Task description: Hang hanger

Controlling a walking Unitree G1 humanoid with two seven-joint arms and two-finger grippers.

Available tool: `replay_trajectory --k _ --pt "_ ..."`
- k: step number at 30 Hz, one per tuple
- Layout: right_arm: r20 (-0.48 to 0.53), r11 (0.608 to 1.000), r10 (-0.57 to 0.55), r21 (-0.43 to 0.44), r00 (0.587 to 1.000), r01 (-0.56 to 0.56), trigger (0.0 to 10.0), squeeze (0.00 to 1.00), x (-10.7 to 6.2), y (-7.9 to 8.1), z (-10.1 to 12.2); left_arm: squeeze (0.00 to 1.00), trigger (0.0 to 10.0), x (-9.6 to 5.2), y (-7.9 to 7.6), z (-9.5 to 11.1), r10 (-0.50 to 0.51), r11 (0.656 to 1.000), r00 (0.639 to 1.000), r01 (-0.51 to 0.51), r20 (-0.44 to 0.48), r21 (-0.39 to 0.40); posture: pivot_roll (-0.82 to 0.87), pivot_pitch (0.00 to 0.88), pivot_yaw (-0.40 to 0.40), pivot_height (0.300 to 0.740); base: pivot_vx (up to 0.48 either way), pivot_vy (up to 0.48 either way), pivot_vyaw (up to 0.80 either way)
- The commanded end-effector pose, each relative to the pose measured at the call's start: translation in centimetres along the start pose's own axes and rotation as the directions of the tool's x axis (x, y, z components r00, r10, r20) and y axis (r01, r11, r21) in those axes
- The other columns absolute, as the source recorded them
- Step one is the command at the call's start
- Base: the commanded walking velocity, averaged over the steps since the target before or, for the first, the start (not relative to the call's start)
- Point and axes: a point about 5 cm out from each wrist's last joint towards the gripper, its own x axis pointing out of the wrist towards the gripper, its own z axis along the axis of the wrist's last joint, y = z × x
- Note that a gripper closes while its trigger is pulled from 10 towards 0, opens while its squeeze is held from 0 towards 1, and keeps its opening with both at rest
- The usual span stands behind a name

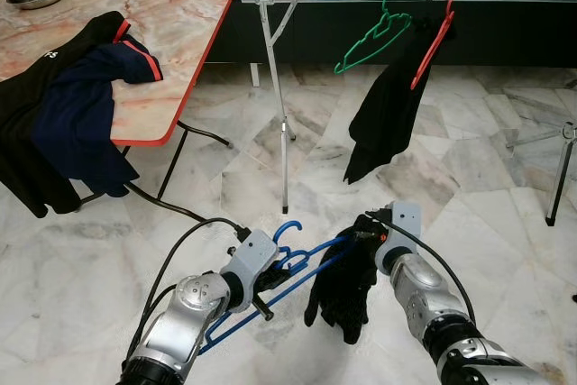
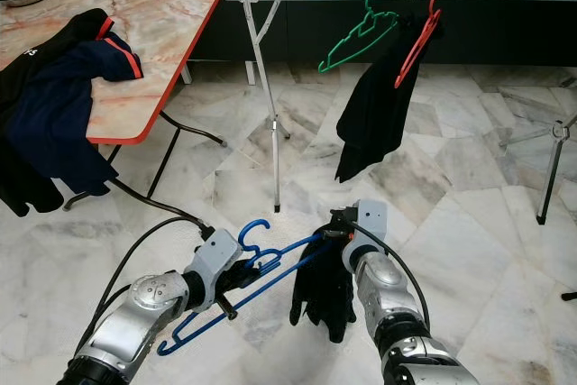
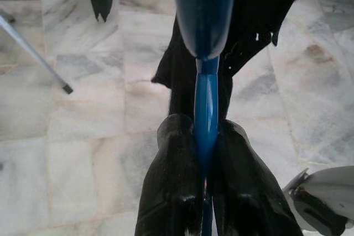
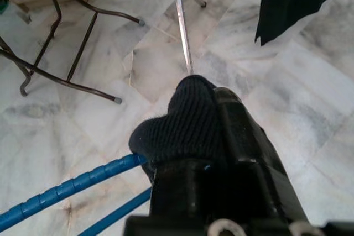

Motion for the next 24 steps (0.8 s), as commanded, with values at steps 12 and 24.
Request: replay_trajectory --k 12,24 --pt "0.031 0.979 0.201 -0.046 0.979 -0.2 10.0 0.0 0.0 2.6 2.2 0.0 10.0 0.5 -0.4 0.7 -0.003 1.0 0.999 0.003 0.04 -0.013 -0.03 0.209 0.019 0.74 0.0 0.0 0.0" --pt "0.083 0.956 0.288 0.03 0.954 -0.291 10.0 0.0 -1.0 4.5 3.8 0.0 10.0 1.2 -0.9 1.4 -0.001 1.0 0.998 0.003 0.069 -0.021 -0.04 0.212 0.018 0.74 0.0 0.0 0.0"
